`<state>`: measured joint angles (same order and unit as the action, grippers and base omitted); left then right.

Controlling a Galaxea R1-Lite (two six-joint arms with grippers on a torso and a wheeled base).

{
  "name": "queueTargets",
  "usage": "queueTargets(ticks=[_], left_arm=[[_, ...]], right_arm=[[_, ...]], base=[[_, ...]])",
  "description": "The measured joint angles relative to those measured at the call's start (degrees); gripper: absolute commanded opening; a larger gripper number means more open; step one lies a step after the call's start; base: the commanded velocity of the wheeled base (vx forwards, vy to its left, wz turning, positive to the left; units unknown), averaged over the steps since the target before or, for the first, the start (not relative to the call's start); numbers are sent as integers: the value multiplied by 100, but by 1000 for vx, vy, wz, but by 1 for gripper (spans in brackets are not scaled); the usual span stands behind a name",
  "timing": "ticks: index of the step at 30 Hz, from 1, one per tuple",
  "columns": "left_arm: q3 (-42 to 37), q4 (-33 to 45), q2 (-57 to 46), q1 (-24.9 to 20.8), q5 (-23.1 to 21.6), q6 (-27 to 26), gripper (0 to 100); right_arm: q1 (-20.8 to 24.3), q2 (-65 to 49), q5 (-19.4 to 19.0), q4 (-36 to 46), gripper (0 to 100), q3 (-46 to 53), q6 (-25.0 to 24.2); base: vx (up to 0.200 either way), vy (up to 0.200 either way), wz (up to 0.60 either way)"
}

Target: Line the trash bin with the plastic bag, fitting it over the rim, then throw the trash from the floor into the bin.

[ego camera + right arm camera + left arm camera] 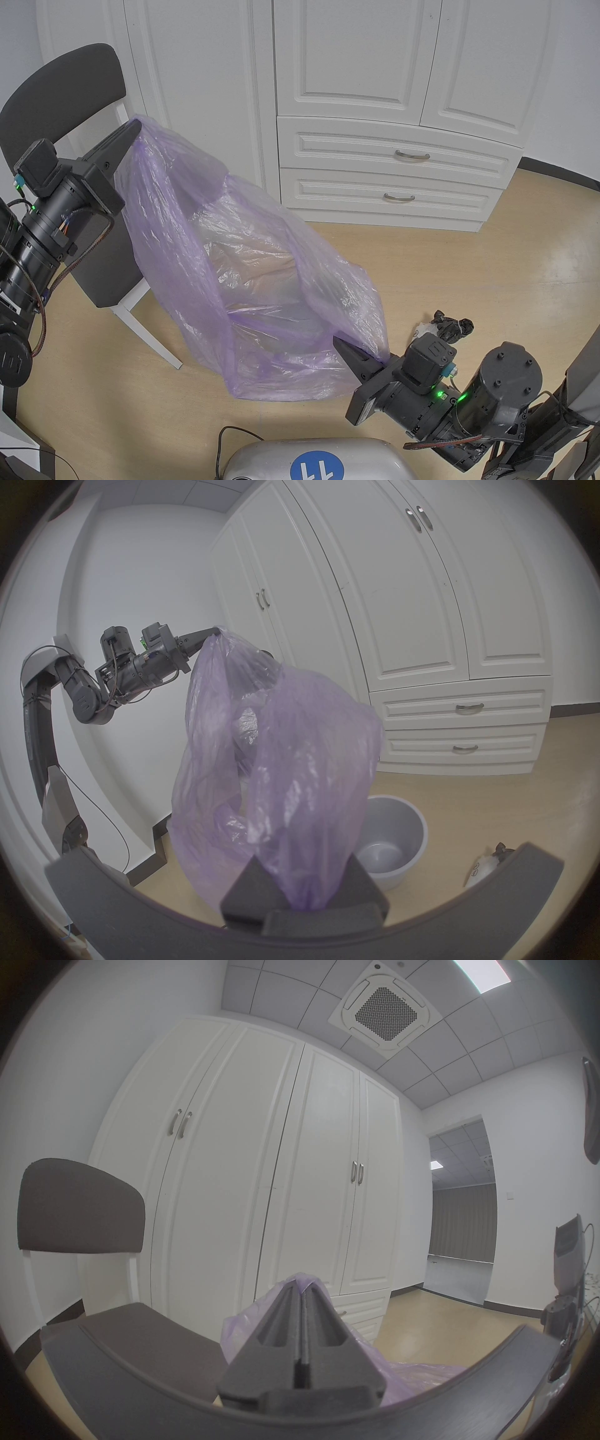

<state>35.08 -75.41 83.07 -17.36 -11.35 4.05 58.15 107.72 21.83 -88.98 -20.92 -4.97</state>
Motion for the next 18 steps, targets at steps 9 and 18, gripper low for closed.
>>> queueTargets(ticks=[9, 18], left_arm=[[-590, -16, 1, -5, 77, 0, 0], [-1229, -352, 37, -11, 345, 22, 0]], right_arm=[[-99, -267, 6, 0, 0, -66, 55], [-311, -802, -2, 0, 0, -93, 323]], base=[[0, 0, 0], [0, 0, 0]])
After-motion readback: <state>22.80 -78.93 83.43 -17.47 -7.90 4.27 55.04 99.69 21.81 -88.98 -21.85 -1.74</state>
